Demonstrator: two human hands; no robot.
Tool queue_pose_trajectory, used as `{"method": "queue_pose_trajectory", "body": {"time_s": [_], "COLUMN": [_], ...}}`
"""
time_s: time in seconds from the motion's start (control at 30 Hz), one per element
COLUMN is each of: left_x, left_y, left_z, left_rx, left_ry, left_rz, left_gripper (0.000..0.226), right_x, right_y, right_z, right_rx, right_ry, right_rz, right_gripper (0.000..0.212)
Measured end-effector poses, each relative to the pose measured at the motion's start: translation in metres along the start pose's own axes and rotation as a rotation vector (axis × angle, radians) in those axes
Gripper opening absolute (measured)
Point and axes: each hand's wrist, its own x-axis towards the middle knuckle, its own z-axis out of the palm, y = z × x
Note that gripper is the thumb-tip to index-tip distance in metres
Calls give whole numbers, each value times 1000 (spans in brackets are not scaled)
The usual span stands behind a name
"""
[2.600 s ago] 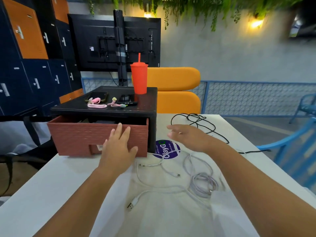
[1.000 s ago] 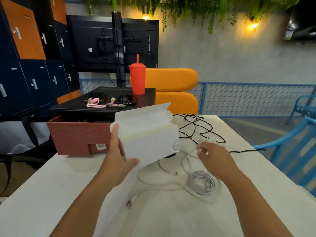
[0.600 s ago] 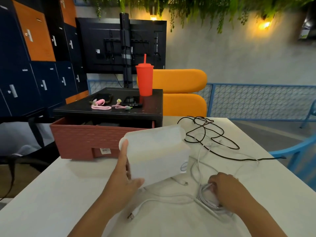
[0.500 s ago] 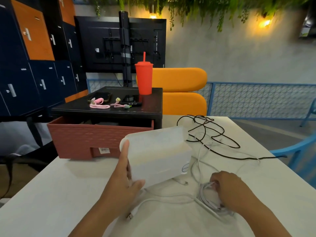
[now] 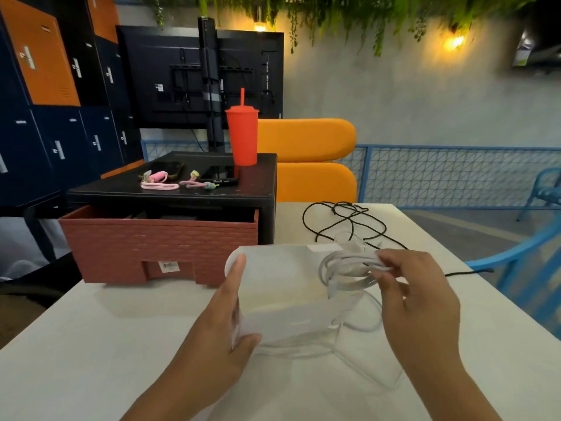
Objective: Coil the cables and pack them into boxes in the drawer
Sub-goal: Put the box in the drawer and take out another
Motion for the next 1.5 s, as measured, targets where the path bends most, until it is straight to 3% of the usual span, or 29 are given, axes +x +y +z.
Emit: {"method": "queue_pose_trajectory", "body": {"time_s": [0.2, 0.33, 0.57, 0.67, 0.93, 1.13, 1.23, 1.5], "left_x": [-3, -4, 0, 2, 9, 11, 12, 16], "left_y": [6, 6, -1, -2, -21, -40, -51, -64], "left_z": [4, -1, -14, -22, -63, -81, -84, -83], "left_rx": [-19, 20, -94, -139, -264, -184, -147, -20], "left_ry": [-35, -36, -25, -5, 249, 475, 533, 584], "left_rz": [22, 15, -36, -68, -282, -377, -439, -478], "left_gripper": [112, 111, 108, 109, 99, 87, 85, 81], "right_x": [-11, -13, -20, -21, -21, -33, -41, -43], "right_y": [9, 13, 16, 13, 8, 11, 8, 9], "right_z": [16, 21, 24, 24, 23, 32, 37, 40], "right_rx": [37, -74, -87, -29, 10, -64, -102, -146], "right_ry": [-78, -196, -450, -474, -596, -853, -970, -1055], "right_rz": [-63, -87, -136, -103, -3, 3, -6, -14], "right_gripper": [26, 23, 42, 52, 52, 40, 40, 40]}}
